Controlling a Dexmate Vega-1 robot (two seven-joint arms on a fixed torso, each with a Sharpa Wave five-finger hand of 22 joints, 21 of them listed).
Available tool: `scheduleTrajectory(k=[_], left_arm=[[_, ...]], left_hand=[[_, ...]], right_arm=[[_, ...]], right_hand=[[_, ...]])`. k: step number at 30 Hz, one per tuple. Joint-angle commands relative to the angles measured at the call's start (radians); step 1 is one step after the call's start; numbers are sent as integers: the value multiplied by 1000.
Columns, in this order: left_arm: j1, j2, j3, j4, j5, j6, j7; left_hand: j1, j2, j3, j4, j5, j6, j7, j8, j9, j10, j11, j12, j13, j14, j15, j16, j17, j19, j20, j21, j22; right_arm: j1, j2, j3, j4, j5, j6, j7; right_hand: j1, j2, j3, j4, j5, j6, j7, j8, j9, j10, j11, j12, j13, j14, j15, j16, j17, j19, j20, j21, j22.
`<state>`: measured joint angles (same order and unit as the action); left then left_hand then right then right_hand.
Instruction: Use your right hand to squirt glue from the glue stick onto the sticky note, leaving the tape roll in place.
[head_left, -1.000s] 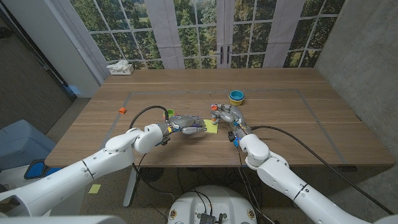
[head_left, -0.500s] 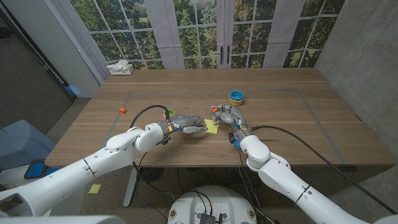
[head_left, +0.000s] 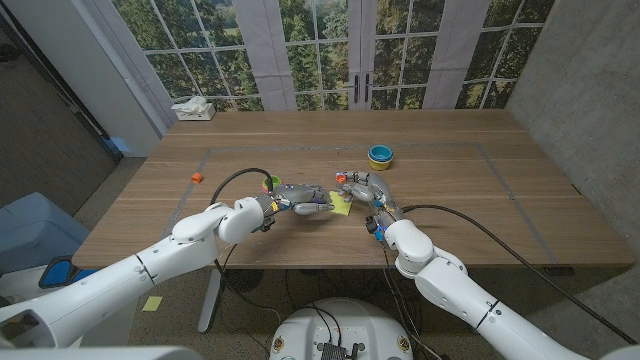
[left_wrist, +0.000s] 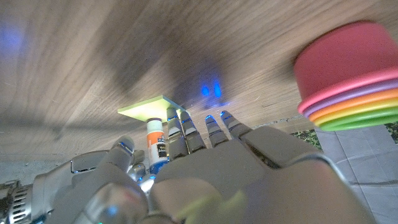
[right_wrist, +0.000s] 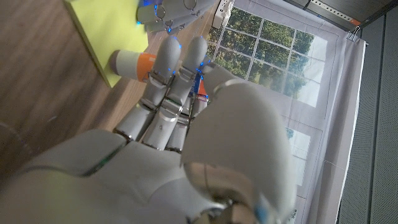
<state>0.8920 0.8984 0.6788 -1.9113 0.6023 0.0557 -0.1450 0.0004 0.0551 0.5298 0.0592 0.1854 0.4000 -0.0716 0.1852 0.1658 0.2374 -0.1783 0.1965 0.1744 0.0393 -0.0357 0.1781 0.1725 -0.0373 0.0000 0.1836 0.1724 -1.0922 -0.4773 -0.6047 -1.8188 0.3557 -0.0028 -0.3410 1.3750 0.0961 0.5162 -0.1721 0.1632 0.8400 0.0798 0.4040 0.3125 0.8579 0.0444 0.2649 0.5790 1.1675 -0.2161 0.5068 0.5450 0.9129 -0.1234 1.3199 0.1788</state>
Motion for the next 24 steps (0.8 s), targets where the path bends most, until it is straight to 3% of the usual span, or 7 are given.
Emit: scheduleTrajectory(k=[1,11,16,24], left_arm=[[-5,-5,6,2,3,4,-5],[-4,-6,8,-3,14,9,1],[-10,-8,12,-2,19,6,-7],[-16,-17,21,-3,22,10,-22]], left_hand=[[-1,-7,-1,6,10,7,4,-3,5,5,-2,-3,2,-6,-61,0,-1,-10,-1,5,3],[-1,-10,-4,9,10,2,3,-5,5,4,-3,-4,2,-8,-62,-1,-1,-13,-2,5,2],[0,-10,-6,10,10,-3,3,-7,5,1,-3,-5,2,-9,-62,-1,-1,-15,-1,4,2],[1,-11,-8,12,11,-9,1,-8,5,-3,-2,-7,2,-14,-62,-2,-1,-17,-2,5,2]], right_arm=[[-11,-15,-1,-27,32,-27,16],[-42,12,25,-11,144,18,54],[-46,1,10,-18,65,68,24],[-60,31,12,32,-39,251,-4]], right_hand=[[8,3,10,0,10,180,-31,6,2,173,-39,7,4,12,0,-1,1,10,-103,-2,2],[9,2,10,1,11,182,-26,7,4,178,-36,6,7,16,2,-3,-2,17,-103,-1,2],[8,2,9,2,11,180,-26,7,7,176,-35,4,8,17,4,-4,-3,19,-103,-2,2],[2,-1,10,5,11,177,-40,6,11,168,-54,1,18,10,6,-10,-1,17,-102,-5,2]])
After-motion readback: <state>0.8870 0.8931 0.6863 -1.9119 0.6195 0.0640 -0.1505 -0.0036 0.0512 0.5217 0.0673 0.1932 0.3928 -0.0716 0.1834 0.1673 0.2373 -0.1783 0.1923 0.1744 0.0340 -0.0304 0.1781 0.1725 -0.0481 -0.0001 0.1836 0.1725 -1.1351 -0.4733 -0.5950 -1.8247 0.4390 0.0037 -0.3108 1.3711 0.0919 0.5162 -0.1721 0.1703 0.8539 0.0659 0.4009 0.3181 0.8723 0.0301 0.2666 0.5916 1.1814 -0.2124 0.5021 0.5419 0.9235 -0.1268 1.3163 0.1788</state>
